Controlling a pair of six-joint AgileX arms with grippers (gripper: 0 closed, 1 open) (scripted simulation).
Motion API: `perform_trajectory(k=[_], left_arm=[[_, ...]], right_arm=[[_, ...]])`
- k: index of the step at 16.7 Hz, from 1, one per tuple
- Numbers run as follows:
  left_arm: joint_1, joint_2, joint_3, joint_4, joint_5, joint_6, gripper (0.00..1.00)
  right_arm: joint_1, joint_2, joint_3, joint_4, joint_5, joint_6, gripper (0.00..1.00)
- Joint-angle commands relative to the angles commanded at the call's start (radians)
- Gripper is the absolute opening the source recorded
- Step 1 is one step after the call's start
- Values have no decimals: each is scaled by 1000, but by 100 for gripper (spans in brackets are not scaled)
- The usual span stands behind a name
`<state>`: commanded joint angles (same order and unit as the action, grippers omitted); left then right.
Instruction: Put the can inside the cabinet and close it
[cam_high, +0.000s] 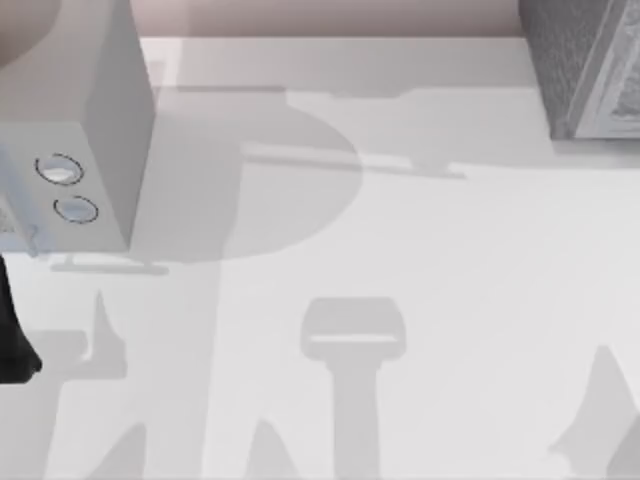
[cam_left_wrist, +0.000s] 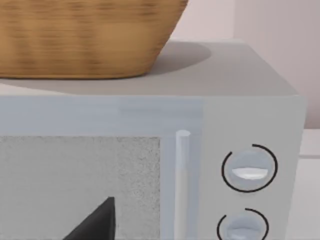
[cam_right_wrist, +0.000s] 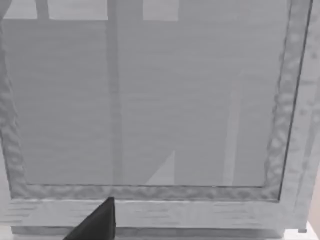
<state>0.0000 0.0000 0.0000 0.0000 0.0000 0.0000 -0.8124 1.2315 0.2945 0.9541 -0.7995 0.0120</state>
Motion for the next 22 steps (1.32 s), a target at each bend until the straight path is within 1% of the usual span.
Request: perform_trajectory(k=[3, 6, 8, 13, 15, 17, 19, 22], left_arm=[[0, 0, 0, 0, 0, 0, 100], [0, 0, 0, 0, 0, 0, 100], [0, 0, 0, 0, 0, 0, 100], [0, 0, 0, 0, 0, 0, 100], [0, 0, 0, 0, 0, 0, 100], [0, 0, 0, 0, 0, 0, 100], [0, 0, 0, 0, 0, 0, 100], [0, 0, 0, 0, 0, 0, 100]], right_arm=[[-125, 197, 43, 148, -125, 5, 100], [-199, 302, 68, 232, -199, 9, 100], [-212, 320, 73, 247, -213, 10, 100], [-208, 318, 70, 243, -211, 9, 100], [-210, 315, 101, 211, -215, 10, 100], [-214, 309, 174, 137, -221, 9, 100], [-221, 300, 280, 23, -228, 8, 100], [-232, 277, 483, -213, -237, 5, 100]])
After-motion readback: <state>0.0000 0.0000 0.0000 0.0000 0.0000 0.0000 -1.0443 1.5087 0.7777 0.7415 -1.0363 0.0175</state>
